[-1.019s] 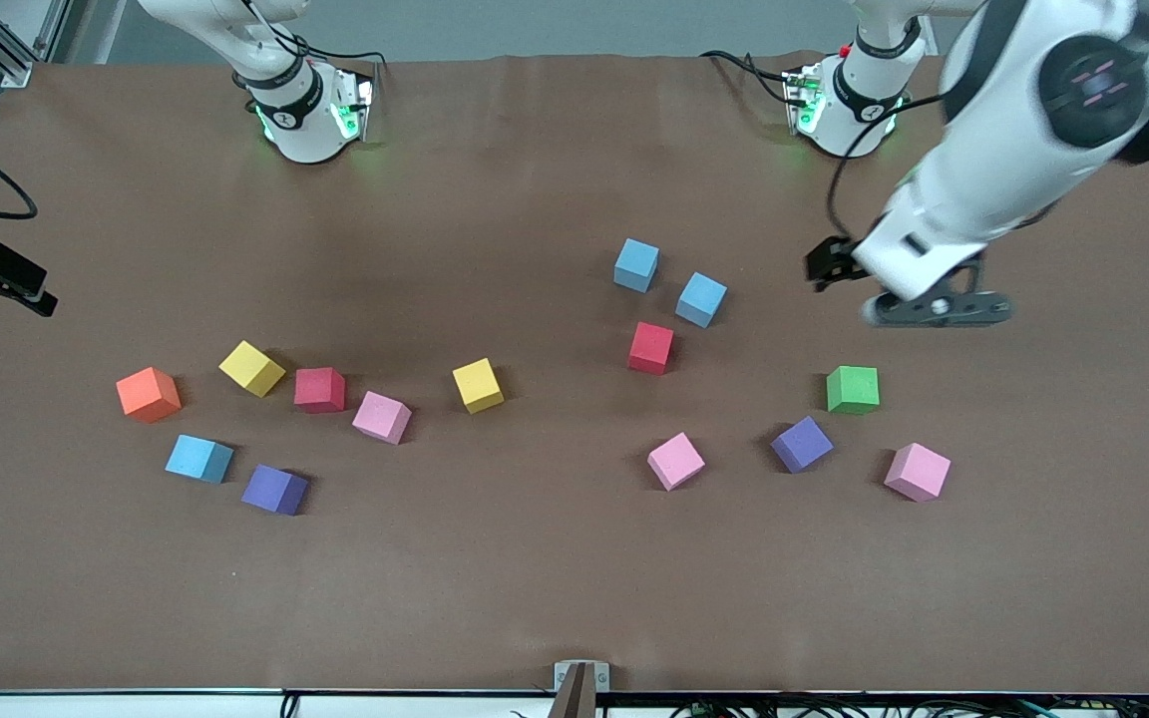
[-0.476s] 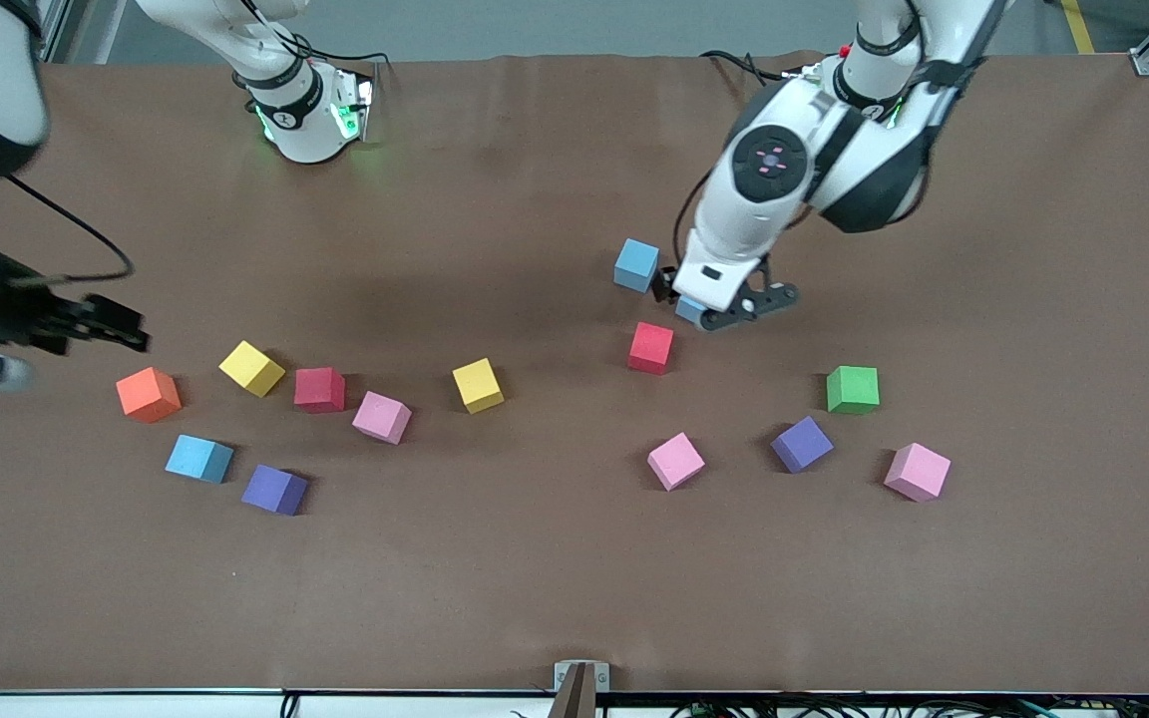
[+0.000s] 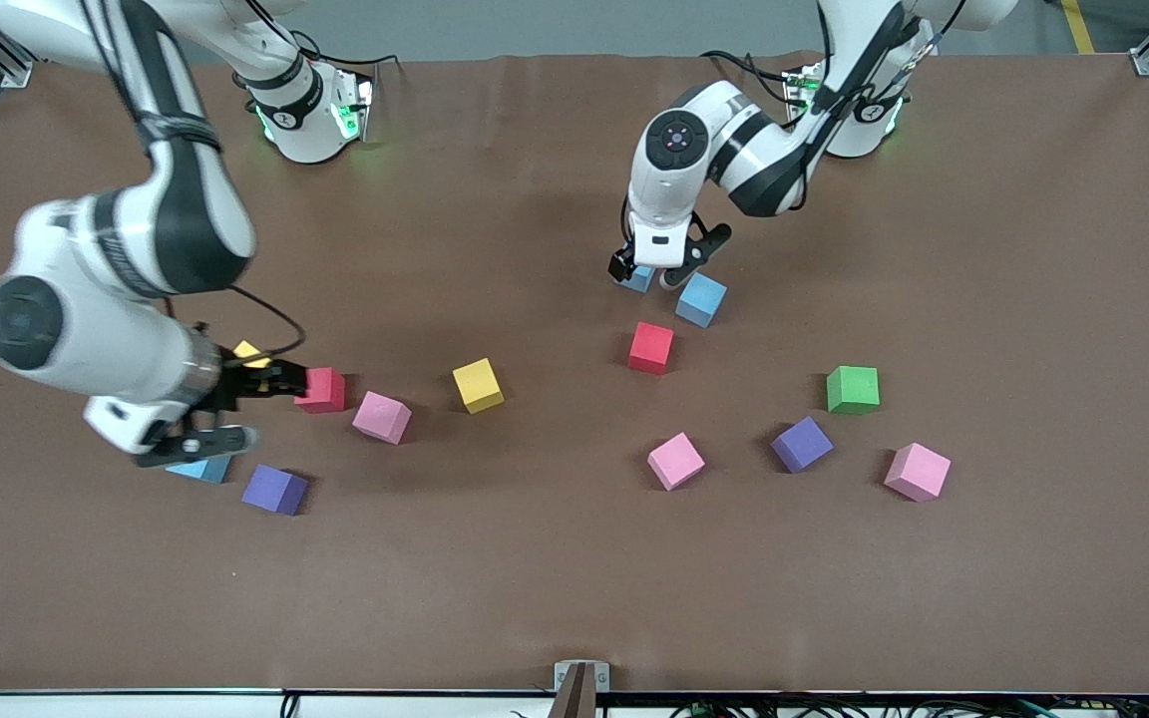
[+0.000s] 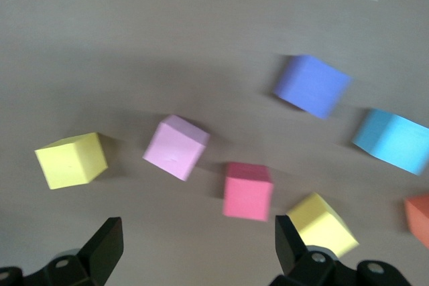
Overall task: Arrange 11 blocks into digit 3
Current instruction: 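Reach the left gripper to the blue cube while the right gripper reaches yellow, then grasp the blue cube with the left gripper while the right grasps yellow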
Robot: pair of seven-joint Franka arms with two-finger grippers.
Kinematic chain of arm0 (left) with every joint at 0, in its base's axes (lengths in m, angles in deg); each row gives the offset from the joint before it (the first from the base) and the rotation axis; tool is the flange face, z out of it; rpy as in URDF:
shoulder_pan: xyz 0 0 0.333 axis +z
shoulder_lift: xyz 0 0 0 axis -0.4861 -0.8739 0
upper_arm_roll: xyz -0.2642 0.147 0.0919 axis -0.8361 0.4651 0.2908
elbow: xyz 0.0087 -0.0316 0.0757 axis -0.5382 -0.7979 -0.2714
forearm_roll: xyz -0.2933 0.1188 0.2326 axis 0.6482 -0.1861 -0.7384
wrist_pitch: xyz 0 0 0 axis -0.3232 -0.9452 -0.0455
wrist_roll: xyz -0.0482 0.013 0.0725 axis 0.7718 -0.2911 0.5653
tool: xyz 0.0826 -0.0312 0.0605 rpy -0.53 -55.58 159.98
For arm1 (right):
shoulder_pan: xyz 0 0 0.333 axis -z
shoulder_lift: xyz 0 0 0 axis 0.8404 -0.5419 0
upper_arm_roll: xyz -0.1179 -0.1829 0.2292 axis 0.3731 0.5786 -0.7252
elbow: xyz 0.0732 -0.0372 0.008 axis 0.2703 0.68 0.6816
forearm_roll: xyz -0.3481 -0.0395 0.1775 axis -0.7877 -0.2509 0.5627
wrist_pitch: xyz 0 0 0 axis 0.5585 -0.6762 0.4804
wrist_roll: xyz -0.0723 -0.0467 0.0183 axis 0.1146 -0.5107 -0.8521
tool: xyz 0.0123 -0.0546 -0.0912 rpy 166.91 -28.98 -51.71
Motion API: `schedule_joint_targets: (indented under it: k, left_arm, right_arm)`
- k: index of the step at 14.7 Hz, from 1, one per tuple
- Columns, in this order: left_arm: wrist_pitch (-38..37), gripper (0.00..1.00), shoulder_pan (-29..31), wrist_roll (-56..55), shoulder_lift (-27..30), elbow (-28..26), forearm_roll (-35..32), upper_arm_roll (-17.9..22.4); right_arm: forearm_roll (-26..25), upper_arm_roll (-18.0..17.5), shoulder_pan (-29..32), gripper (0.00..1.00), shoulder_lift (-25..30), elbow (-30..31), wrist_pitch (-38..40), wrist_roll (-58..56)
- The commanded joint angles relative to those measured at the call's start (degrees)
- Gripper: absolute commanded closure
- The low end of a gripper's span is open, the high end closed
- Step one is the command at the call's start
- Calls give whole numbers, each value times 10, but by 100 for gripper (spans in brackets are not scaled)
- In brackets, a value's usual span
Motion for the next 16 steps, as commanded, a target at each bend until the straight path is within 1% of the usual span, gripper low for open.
schedule_joint_targets:
  k: [1,5,7,9,10,12,13,14,15,16]
  left_arm:
    - [11,0,-21,-102,-21,-5,-19,4]
    - [52,0,-22,-163,-59,-4,-36,4]
    - [69,0,-21,-183,-72,-4,-39,7]
    - [71,1,-21,-191,-75,-3,-39,7]
    - [71,12,-21,-191,-75,-3,-39,7]
    - [70,52,-23,-191,-75,4,-39,5]
    - [69,68,-24,-184,-75,12,-40,5]
    - [68,78,-26,-180,-76,23,-41,4]
    - [68,85,-35,-168,-79,37,-60,3]
    - [64,86,-44,-157,-89,53,-81,3]
  right_arm:
    - [7,5,-33,0,-28,-5,-7,-2]
    - [6,6,-102,0,-58,-4,-12,1]
    - [7,6,-113,0,-69,-3,-24,26]
    - [8,5,-126,0,-88,-2,-54,30]
    - [8,5,-136,0,-96,2,-69,30]
    - [8,5,-150,0,-109,2,-89,30]
    - [10,5,-158,0,-113,2,-92,30]
    - [13,5,-162,0,-114,3,-95,30]
    - [13,5,-162,0,-117,2,-95,30]
    - [14,5,-161,0,-118,1,-97,30]
